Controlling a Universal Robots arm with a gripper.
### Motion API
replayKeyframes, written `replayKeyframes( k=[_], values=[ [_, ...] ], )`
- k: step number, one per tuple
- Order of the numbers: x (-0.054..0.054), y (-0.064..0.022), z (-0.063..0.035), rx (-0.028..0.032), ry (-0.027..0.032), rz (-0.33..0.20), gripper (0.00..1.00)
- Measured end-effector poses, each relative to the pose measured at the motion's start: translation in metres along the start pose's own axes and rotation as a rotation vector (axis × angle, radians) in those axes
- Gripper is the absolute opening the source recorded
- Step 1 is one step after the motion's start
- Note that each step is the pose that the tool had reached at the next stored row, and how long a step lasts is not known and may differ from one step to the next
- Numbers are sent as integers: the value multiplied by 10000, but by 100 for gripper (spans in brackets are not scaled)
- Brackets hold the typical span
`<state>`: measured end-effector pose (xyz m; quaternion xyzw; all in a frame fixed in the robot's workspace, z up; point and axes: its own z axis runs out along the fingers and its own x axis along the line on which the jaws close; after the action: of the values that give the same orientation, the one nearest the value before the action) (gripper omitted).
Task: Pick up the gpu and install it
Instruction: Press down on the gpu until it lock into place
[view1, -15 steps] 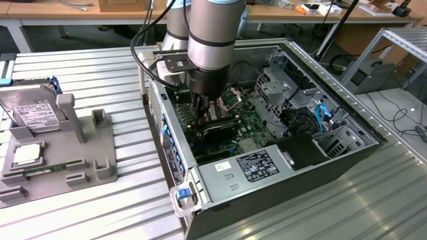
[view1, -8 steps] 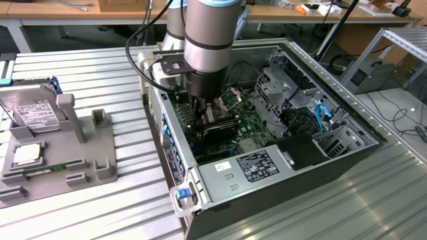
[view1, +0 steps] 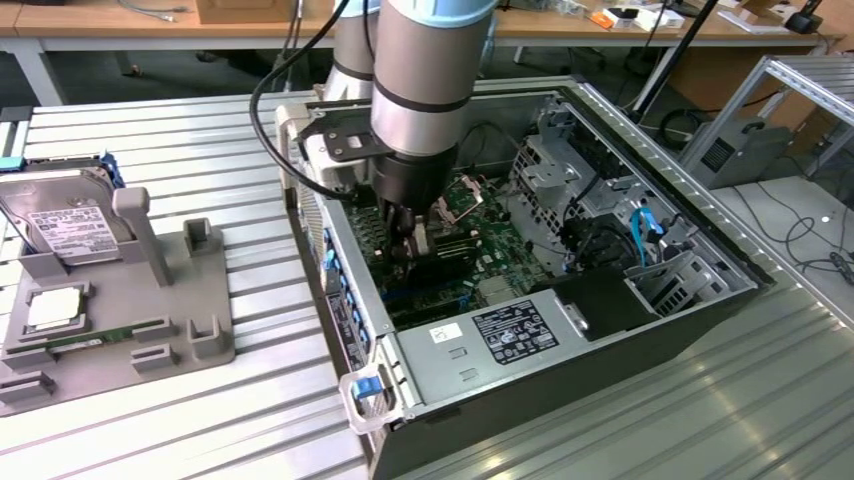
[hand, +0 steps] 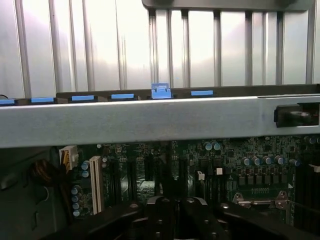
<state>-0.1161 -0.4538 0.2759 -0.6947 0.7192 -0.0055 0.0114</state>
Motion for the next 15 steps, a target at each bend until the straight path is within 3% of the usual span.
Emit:
replayKeyframes(
  k=[9,15],
  values=[
    [75,1,-1,-3,-91,-12,11],
    [85,1,-1,-4,-117,-12,11]
  ],
)
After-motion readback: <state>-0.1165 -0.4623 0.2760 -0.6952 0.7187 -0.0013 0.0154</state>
